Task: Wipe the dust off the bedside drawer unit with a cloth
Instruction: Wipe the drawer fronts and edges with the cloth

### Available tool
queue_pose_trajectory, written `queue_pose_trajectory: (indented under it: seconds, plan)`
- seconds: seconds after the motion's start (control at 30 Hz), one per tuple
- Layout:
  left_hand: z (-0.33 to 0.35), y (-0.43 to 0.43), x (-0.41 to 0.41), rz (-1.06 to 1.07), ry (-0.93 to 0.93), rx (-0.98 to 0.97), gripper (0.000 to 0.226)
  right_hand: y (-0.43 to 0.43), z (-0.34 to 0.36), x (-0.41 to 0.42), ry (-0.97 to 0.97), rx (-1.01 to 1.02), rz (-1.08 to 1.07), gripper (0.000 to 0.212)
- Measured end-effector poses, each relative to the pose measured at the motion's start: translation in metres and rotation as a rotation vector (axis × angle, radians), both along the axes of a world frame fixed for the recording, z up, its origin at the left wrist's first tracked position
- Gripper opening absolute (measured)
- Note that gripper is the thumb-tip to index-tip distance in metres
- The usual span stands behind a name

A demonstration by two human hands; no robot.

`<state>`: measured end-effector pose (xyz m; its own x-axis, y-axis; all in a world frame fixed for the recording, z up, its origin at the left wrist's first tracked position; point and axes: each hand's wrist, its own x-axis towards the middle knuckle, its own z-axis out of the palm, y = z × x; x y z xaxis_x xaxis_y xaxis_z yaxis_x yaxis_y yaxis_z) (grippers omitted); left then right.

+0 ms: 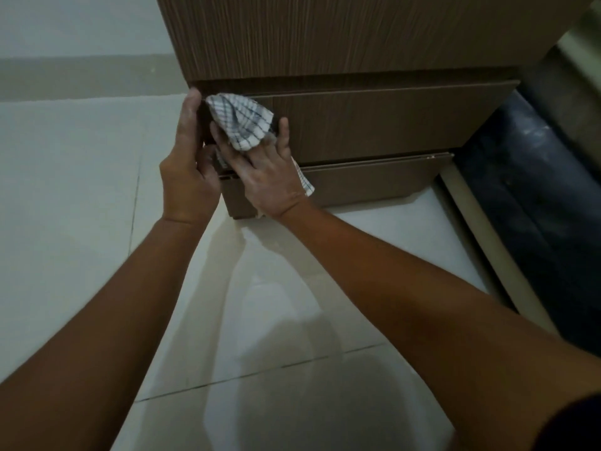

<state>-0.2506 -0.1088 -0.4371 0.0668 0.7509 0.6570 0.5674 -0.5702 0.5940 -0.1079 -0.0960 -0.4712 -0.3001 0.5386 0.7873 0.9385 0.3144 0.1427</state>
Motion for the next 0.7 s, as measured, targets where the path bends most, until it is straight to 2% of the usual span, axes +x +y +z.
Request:
queue_pose_trajectory:
  seconds: [0.07,0.3,0.57,0.7]
  plan:
    - [-0.001,0.0,0.001,0.002,-0.008,-0.025,0.077,0.002,0.0,0.008,-0.056,-0.014,0.009,0.043]
    - [-0.003,-0.005,0.006,0.027,0.022,-0.069,0.081,-0.003,-0.007,0.069,-0.088,-0.054,-0.12,0.054]
    - [-0.006,-0.004,0.01,0.046,0.018,-0.067,0.079,-0.012,-0.01,0.162,-0.041,-0.119,-0.224,0.088]
    - [-0.01,-0.002,0.012,0.046,-0.014,-0.074,0.08,-0.016,-0.005,0.202,0.141,-0.09,-0.32,0.086]
